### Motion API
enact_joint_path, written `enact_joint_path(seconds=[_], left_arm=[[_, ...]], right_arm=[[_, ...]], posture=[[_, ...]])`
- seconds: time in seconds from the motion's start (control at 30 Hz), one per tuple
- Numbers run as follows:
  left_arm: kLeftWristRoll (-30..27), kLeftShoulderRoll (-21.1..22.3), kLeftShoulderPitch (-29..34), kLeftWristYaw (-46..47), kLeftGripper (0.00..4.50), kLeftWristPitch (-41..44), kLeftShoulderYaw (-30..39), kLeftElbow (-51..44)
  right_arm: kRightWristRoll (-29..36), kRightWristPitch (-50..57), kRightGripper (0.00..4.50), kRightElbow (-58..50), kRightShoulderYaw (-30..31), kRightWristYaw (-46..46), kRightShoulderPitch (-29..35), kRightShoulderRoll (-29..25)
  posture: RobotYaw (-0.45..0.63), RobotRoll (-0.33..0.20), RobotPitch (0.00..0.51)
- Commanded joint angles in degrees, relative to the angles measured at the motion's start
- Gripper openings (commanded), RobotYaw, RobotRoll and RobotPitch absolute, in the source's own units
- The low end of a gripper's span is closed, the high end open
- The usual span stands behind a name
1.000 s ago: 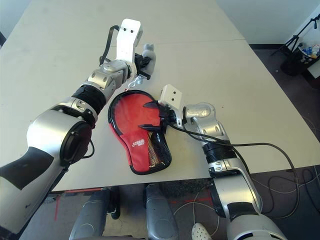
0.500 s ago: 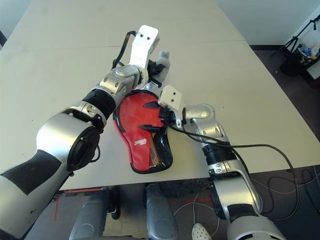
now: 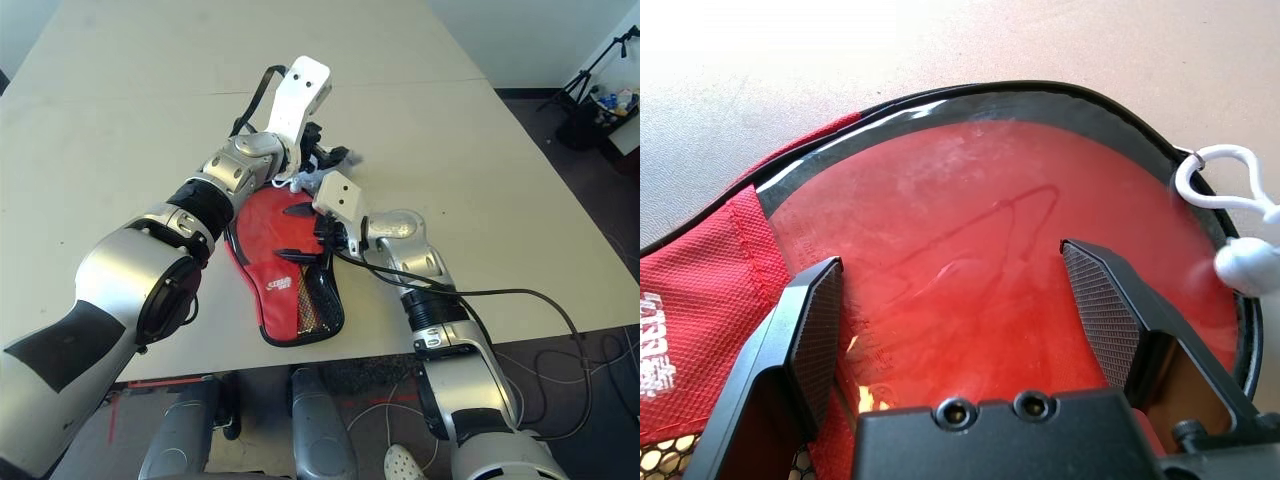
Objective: Store the ping-pong paddle in its case and zip it.
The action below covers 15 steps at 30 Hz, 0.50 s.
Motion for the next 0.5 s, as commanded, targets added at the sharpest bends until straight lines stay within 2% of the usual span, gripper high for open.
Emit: enact_joint_path(seconds=[0.03, 0.2, 0.5], left_arm=[[-0.55, -3.35, -0.91, -0.36, 4.46, -0.34, 0.32, -0.37], [-1.12, -0.41, -2.38, -1.14, 4.46, -0.69, 0.71, -0.47], [1.19, 12.78, -0.58, -6.18, 4.46, -4.04, -0.75, -0.66]], right_arm=[[-2.23, 1.12, 4.5, 2.11, 3.25, 0.27, 2.94, 0.32], [-2.22, 1.18, 4.5, 2.07, 3.27, 0.25, 3.0, 0.36], [-2.2, 0.98, 4.5, 2.4, 2.98, 0.29, 2.91, -0.02]], posture=[[-0.17, 0.0, 0.221], [-0.16, 0.0, 0.224], [-0.14, 0.0, 0.22]])
